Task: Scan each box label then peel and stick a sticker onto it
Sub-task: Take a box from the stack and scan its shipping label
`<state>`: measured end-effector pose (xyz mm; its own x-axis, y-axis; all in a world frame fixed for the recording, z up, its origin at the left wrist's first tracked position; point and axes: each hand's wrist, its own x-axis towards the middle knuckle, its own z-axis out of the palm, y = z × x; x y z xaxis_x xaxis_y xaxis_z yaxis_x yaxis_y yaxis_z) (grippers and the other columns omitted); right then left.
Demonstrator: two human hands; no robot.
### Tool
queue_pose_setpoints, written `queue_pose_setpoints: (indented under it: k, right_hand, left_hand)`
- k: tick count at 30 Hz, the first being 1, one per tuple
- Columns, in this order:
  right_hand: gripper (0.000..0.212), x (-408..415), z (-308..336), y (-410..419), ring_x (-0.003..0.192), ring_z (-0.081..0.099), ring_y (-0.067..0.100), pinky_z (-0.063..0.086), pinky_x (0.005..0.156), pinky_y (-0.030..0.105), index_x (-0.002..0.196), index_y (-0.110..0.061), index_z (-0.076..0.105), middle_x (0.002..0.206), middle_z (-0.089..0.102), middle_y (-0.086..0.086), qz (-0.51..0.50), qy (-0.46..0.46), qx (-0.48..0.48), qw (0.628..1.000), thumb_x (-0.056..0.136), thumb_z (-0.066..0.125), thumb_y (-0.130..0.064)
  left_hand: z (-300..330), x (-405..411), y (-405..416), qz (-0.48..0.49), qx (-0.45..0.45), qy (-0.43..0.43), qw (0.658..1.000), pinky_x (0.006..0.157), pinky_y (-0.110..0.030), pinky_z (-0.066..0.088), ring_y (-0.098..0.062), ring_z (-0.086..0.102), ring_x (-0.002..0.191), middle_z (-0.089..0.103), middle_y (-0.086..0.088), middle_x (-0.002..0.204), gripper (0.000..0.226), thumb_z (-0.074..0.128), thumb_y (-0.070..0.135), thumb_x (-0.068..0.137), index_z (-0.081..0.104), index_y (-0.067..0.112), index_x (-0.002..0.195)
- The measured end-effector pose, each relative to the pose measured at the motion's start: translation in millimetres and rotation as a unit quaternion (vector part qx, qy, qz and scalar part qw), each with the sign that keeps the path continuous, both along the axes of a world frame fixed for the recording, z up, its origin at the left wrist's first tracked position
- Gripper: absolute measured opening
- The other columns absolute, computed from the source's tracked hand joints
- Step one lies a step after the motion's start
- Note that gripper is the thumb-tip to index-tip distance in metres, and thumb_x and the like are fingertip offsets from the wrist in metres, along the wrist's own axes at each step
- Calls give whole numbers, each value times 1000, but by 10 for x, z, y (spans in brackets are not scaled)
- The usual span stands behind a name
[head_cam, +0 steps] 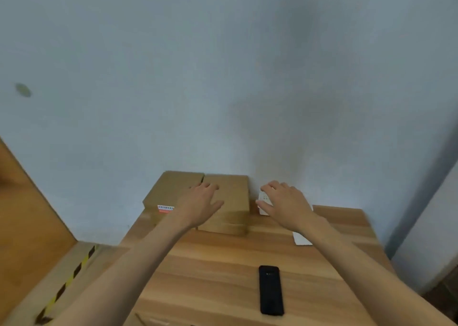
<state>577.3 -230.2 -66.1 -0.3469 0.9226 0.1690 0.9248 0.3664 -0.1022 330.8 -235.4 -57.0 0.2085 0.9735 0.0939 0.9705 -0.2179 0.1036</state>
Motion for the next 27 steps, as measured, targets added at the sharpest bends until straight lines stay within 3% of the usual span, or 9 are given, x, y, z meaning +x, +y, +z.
queue_pose_setpoints:
  k: [11, 27]
  right_hand:
    - [43, -2282, -193, 129, 126, 51, 24, 45, 97, 39, 130, -19, 55, 135, 56, 3, 9, 47, -43, 998, 103, 41, -49]
    - [47, -3203, -895, 1456, 121, 54, 27, 47, 95, 41, 133, -17, 52, 134, 57, 6, -11, 15, -108, 994, 101, 44, -51]
  left_hand:
    - [-110, -2157, -10, 33, -6, 0, 999, 100, -36, 42, -19, 48, 130, 57, 3, 140, 51, 46, 51, 102, 49, 22, 143]
    - [-840, -3205, 1315, 63, -88, -12, 994, 100, -37, 43, -21, 51, 129, 57, 1, 142, 52, 47, 50, 102, 48, 19, 144]
